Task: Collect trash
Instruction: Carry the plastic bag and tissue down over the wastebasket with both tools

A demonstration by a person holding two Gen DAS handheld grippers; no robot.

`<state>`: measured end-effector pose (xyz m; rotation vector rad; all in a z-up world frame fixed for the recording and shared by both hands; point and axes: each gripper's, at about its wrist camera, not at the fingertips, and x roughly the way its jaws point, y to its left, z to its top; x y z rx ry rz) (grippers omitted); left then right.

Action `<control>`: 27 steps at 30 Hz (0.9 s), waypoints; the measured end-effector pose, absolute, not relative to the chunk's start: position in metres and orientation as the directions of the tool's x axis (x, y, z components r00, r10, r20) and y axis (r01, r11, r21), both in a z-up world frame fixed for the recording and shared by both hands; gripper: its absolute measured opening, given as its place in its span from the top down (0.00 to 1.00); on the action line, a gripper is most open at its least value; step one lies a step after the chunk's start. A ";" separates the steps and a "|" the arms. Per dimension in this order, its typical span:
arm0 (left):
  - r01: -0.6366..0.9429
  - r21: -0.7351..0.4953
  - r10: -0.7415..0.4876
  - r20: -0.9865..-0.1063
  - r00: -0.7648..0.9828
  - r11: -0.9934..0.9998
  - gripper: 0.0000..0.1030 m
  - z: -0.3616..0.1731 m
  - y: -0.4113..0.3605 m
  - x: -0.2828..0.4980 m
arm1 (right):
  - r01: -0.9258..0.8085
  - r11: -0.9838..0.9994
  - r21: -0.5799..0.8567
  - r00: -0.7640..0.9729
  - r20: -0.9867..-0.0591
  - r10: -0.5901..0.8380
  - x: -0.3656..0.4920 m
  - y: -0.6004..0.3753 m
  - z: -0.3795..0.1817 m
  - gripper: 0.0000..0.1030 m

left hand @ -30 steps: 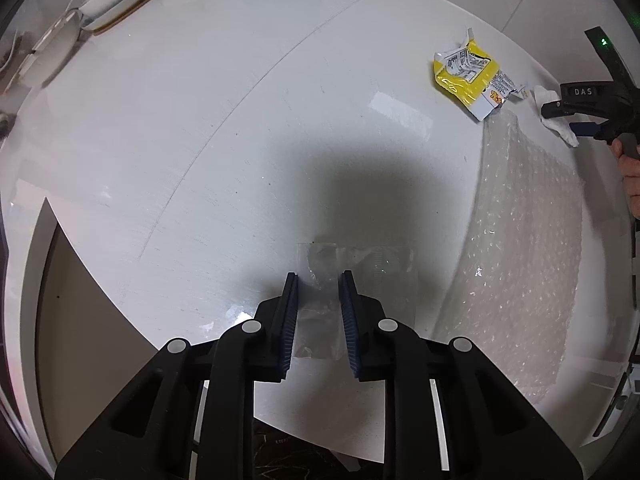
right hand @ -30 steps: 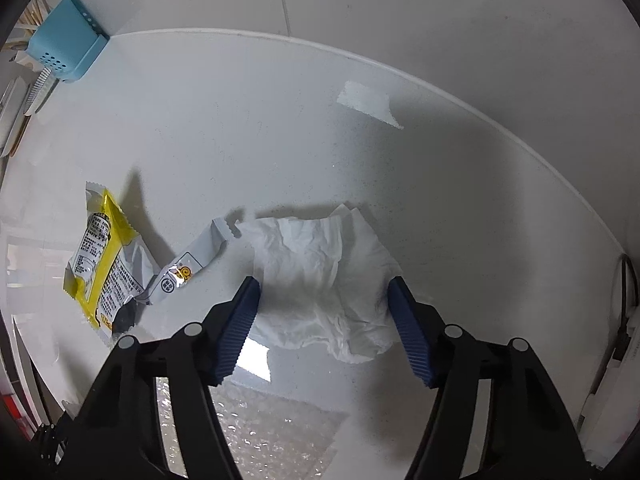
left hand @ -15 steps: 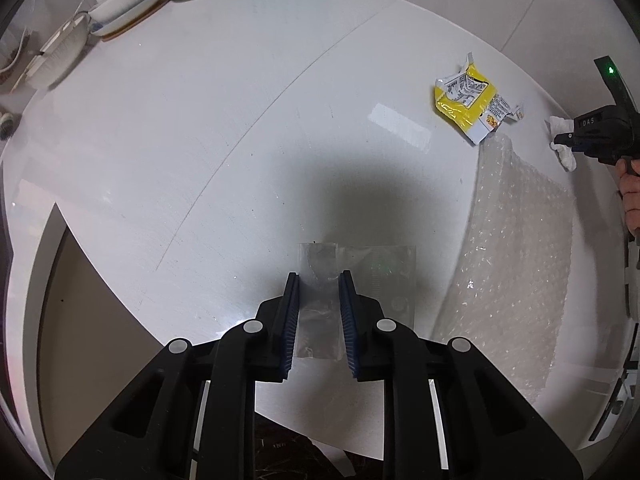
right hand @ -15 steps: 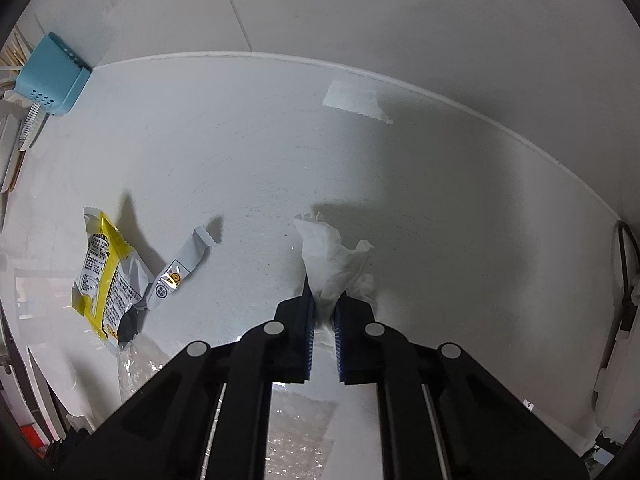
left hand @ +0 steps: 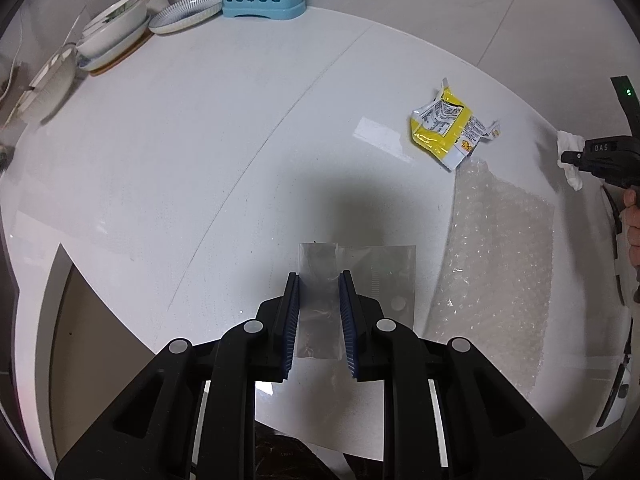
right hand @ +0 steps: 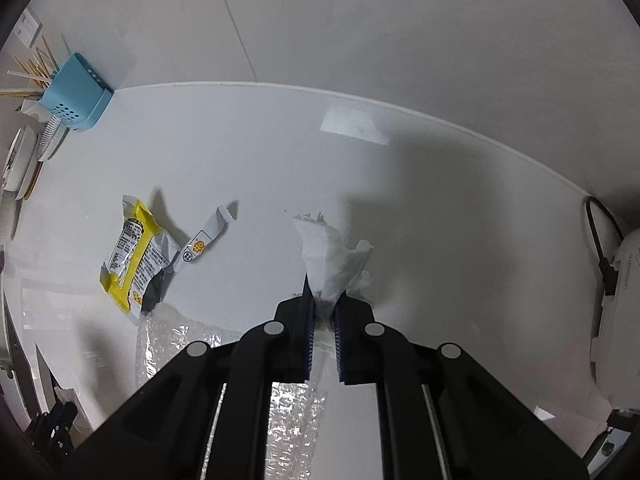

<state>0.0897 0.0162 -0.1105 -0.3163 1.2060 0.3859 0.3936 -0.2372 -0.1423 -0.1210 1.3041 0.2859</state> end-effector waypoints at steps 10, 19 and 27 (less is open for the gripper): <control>-0.309 -0.050 0.080 -0.915 0.396 0.950 0.81 -0.092 0.016 0.094 | -0.208 0.977 0.053 0.339 -0.933 0.123 0.307 -0.252 -0.107 0.93; -0.143 -0.055 0.017 -0.887 0.461 0.988 0.81 -0.069 0.017 0.067 | -0.095 0.994 0.060 0.435 -0.896 0.096 0.196 -0.251 -0.072 0.93; -0.049 -0.056 -0.023 -0.863 0.505 0.997 0.81 -0.055 0.026 0.026 | -0.039 0.997 0.065 0.490 -0.868 0.076 0.107 -0.228 -0.055 0.93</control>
